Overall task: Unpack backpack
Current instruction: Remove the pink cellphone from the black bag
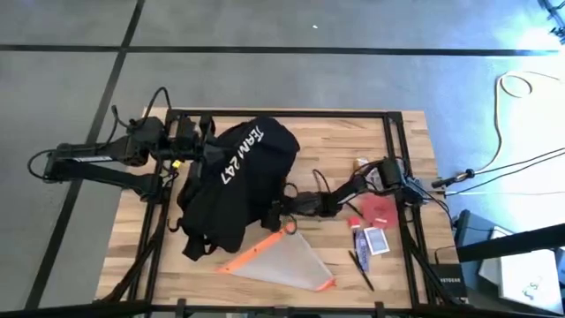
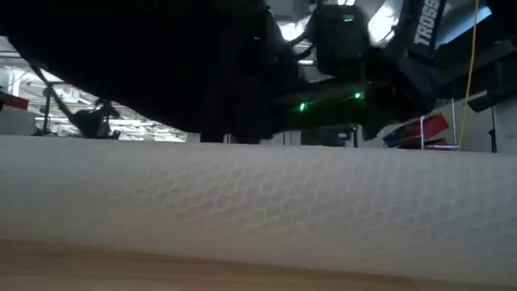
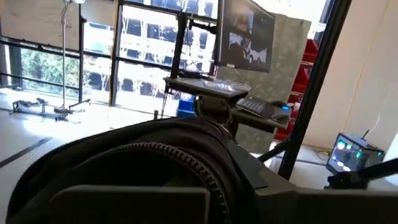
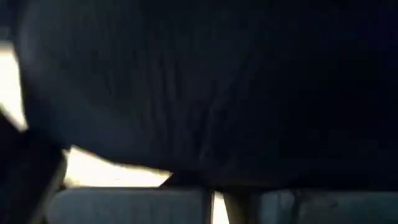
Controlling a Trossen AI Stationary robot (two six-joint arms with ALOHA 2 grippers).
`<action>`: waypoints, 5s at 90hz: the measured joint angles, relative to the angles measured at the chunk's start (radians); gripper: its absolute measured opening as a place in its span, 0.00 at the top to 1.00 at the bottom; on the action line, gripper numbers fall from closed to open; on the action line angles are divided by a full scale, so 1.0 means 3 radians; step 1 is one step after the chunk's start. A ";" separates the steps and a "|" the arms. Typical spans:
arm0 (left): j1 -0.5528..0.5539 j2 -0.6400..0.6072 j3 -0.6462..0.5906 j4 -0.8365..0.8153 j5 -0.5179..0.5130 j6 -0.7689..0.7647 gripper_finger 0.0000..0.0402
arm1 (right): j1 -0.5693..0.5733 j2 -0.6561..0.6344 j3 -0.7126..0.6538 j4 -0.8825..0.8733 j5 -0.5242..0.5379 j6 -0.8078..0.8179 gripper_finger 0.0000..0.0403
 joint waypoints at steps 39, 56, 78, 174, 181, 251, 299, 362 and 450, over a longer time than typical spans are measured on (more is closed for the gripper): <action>0.0001 0.0019 0.0003 0.0046 0.0006 -0.0001 1.00 | 0.0111 -0.0004 0.0459 -0.0361 0.0784 -0.0299 1.00; 0.0000 0.0017 0.0006 -0.0004 0.0051 0.0016 1.00 | 0.0167 -0.0046 0.0432 -0.0682 0.1492 -0.0554 1.00; 0.0002 0.0020 0.0003 -0.0100 0.0049 0.0076 1.00 | 0.0229 -0.0116 0.0436 -0.1741 0.2099 -0.0265 1.00; -0.0165 0.0627 -0.0197 -0.1068 -0.1812 0.0858 1.00 | 0.0226 -0.0413 0.0419 -0.3717 0.1462 0.1530 1.00; -0.0296 0.0516 -0.0198 -0.0666 -0.2187 0.1103 1.00 | 0.0227 -0.0411 0.0420 -0.3720 0.1451 0.1554 1.00; -0.0917 0.0213 -0.0185 -0.1470 -0.0829 0.1104 1.00 | 0.0231 -0.0408 0.0424 -0.3712 0.1415 0.1561 1.00; -0.1143 -0.0397 -0.0142 -0.0380 -0.1842 0.1575 1.00 | 0.0231 -0.0407 0.0424 -0.3712 0.1400 0.1556 1.00; -0.1028 -0.0333 -0.0163 -0.2396 -0.2826 0.0520 1.00 | 0.0244 -0.0593 0.0414 -0.3840 0.1411 0.1539 1.00; -0.0343 0.0003 0.0094 -0.1977 -0.2534 0.0553 0.08 | 0.0056 -0.1208 0.0424 -0.4323 0.1286 0.0665 0.60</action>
